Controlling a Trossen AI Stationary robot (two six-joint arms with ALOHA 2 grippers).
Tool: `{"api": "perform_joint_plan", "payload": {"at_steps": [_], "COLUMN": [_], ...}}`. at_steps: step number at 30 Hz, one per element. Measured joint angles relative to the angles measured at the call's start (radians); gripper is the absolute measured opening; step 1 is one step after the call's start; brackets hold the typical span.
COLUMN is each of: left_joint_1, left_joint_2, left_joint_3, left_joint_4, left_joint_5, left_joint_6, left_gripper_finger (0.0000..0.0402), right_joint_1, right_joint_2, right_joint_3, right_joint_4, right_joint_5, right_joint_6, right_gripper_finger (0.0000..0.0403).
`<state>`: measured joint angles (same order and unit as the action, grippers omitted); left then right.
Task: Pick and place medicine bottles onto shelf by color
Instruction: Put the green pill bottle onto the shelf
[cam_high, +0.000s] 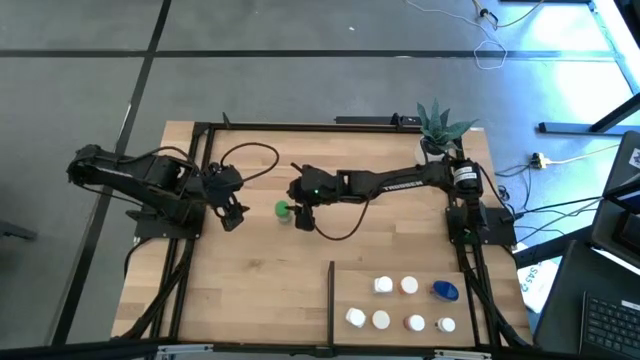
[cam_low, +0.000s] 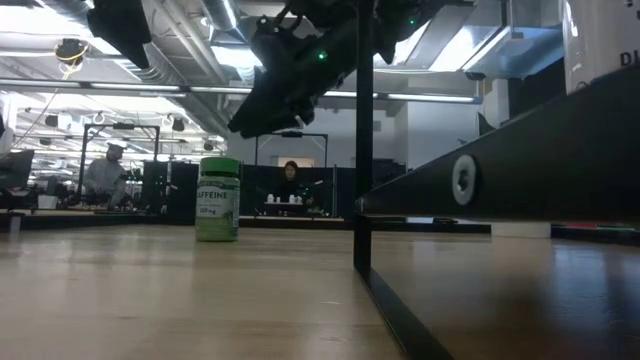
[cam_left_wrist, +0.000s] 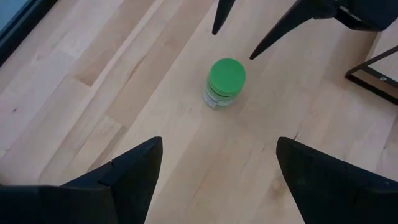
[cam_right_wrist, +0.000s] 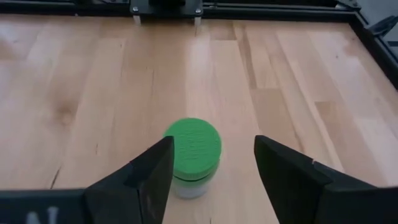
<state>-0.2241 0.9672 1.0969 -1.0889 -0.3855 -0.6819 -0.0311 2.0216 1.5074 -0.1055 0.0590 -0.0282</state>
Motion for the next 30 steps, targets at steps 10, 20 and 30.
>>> {"api": "perform_joint_plan", "payload": {"at_steps": [10, 20, 30], "left_joint_1": [0.0, 0.0, 0.0], "left_joint_2": [0.0, 0.0, 0.0], "left_joint_3": [0.0, 0.0, 0.0], "left_joint_4": [0.0, 0.0, 0.0], "left_joint_5": [0.0, 0.0, 0.0], "left_joint_6": [0.0, 0.0, 0.0], "left_gripper_finger": [0.0309, 0.0309, 0.0309], "right_joint_1": [0.0, 0.0, 0.0], "right_joint_2": [0.0, 0.0, 0.0], "right_joint_3": [0.0, 0.0, 0.0], "right_joint_4": [0.007, 0.007, 0.008], "right_joint_5": [-0.008, -0.01, -0.036], "right_joint_6": [0.046, 0.05, 0.046], "right_gripper_finger": [0.0225, 0.0225, 0.0225]}}
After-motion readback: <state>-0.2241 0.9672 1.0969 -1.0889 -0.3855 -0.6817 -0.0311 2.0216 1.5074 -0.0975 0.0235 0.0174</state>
